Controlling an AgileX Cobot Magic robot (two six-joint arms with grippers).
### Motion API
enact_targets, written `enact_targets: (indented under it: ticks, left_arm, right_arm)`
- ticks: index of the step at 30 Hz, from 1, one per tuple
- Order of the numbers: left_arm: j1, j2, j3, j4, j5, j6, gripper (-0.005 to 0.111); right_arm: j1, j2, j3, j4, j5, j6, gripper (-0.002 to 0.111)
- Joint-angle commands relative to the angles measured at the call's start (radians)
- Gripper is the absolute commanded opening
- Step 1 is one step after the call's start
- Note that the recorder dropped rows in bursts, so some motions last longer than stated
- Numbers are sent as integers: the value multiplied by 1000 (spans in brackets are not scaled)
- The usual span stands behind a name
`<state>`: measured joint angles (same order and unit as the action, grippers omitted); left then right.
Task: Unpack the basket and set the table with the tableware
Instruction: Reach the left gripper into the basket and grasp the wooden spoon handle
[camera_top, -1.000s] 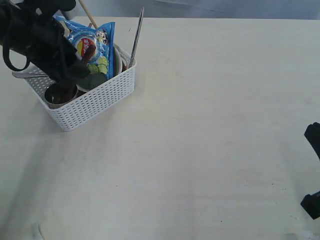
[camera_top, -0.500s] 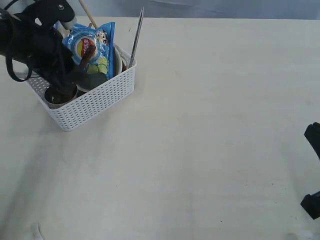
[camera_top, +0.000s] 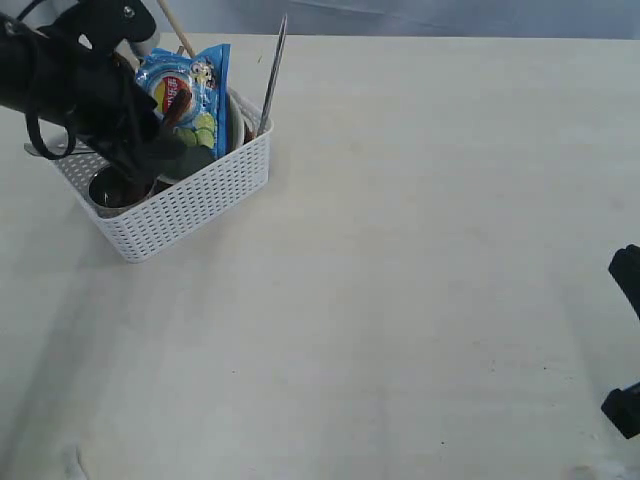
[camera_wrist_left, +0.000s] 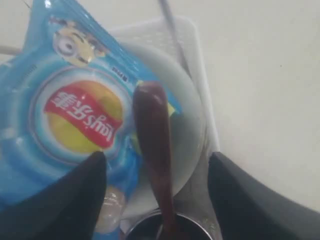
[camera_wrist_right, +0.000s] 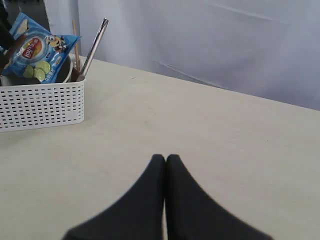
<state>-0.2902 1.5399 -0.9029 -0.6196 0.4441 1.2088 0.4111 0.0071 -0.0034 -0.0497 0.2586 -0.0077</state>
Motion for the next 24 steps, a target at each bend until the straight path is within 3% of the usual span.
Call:
enact_targets:
  ticks: [1, 17, 20, 24]
  left_arm:
    - [-7, 45, 4, -40, -8, 3, 57]
    - [-7, 54, 4, -46, -31, 3, 56]
    - [-7, 54, 4, -46, -31, 3, 49]
    - [-7, 54, 4, -46, -28, 3, 28]
  right_arm:
    - [1, -7, 3, 0, -6, -4, 0]
    - [1, -7, 3, 0, -6, -4, 0]
    - [1, -7, 3, 0, -6, -4, 0]
    - [1, -7, 3, 0, -6, -4, 0]
